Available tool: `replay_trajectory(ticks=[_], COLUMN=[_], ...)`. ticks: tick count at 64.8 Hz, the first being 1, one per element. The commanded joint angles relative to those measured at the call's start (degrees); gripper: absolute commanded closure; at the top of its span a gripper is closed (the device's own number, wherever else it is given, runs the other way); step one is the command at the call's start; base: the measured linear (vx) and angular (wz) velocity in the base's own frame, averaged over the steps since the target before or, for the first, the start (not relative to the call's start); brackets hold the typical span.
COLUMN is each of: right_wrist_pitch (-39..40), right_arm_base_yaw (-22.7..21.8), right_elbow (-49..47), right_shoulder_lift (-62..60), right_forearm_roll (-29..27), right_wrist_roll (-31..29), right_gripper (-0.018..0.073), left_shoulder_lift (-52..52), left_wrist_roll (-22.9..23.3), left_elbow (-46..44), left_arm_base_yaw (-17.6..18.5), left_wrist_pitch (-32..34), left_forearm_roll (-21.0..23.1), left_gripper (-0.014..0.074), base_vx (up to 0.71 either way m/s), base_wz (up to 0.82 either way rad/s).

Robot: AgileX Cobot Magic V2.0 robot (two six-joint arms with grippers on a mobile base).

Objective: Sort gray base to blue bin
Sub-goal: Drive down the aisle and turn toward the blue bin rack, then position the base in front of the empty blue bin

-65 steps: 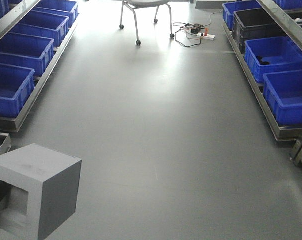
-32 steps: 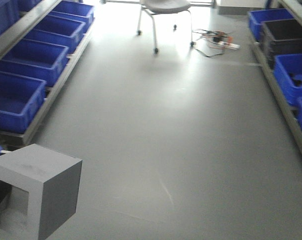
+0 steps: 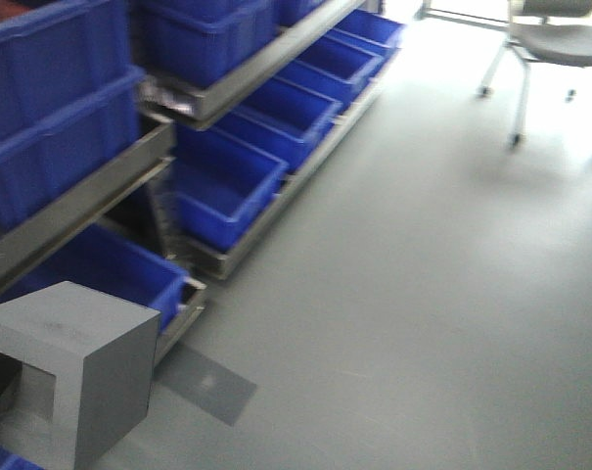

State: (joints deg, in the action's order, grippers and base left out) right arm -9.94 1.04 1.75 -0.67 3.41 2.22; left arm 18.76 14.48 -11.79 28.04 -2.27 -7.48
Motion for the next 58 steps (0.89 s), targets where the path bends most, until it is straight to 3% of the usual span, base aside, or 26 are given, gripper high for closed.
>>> replay_trajectory(ticks=[1,58], right_wrist_pitch=[4.2,4.2], right_arm_base_yaw=[-0.3,-0.3], right_elbow=[0.8,0.8], right_shoulder_lift=[-0.7,-0.7], right_forearm_roll=[0.4,0.4], right_wrist_roll=[-0.3,-0.3], right_gripper=[0.0568,0.0568], left_shoulder_lift=[0.3,0.3], left_wrist_roll=[0.6,0.6], left_elbow=[-2.0,-2.0], left_arm_base_yaw=[0.1,0.1], left_wrist_pitch=[6.0,6.0], left_forearm_roll=[0.2,0.2], left_gripper=[0.0602,0.0602], base_vx=[0.27,0.22], base_wz=[0.90,0.83])
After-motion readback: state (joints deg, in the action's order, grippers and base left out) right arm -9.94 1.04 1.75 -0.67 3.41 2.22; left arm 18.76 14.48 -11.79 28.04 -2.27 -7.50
